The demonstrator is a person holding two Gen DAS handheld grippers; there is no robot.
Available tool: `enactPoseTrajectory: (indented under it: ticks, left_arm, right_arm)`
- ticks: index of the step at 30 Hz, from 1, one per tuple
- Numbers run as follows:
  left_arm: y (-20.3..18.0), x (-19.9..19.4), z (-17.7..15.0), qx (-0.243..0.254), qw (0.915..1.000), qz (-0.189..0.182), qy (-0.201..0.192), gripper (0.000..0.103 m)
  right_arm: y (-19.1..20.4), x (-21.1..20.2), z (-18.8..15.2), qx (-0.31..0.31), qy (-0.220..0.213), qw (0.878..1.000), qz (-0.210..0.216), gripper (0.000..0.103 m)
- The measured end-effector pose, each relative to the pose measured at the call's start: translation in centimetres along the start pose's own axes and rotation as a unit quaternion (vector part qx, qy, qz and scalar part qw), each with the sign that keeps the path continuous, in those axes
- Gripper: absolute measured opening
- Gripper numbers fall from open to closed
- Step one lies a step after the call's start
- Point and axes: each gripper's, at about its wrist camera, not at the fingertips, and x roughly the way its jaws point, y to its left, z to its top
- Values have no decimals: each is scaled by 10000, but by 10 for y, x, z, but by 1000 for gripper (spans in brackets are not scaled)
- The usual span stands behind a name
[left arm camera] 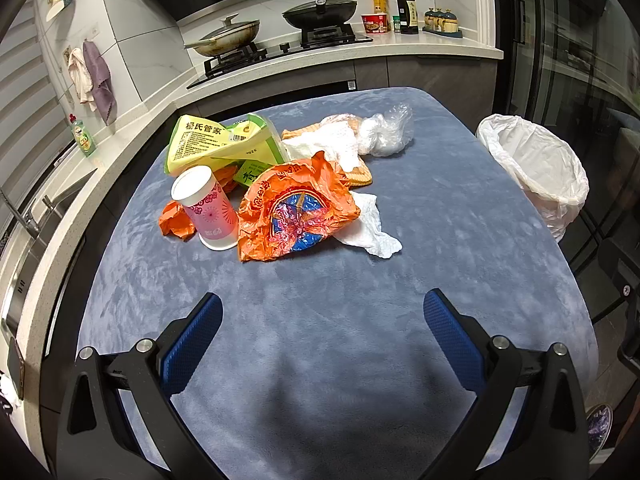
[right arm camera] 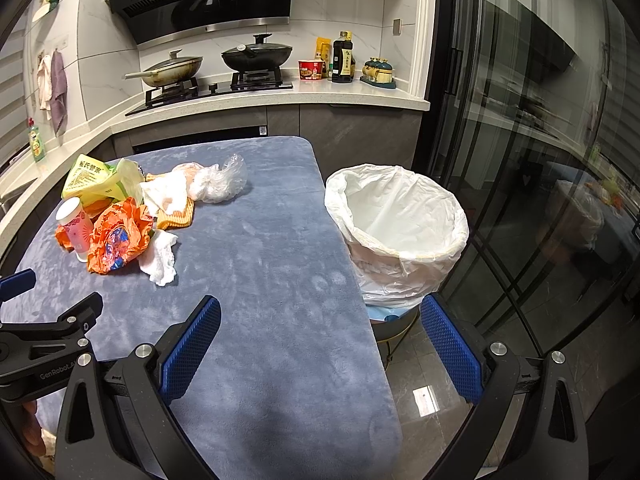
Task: Collect trash
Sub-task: 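Grasp the pink paper cup with the left tool while the right tool grasps the orange snack bag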
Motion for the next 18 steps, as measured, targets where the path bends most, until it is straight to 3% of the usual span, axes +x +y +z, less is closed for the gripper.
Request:
enactPoseTrajectory:
  ticks: [7,18]
  left_arm:
    - [13,7,7,-285,9996,-38,55,96]
    - [98,50,21,-1268,9914,316,73,96]
  right_arm:
    - [7,2,0,-42,3,10000,35,96]
    - [49,30,10,-204,178,9990,353,96]
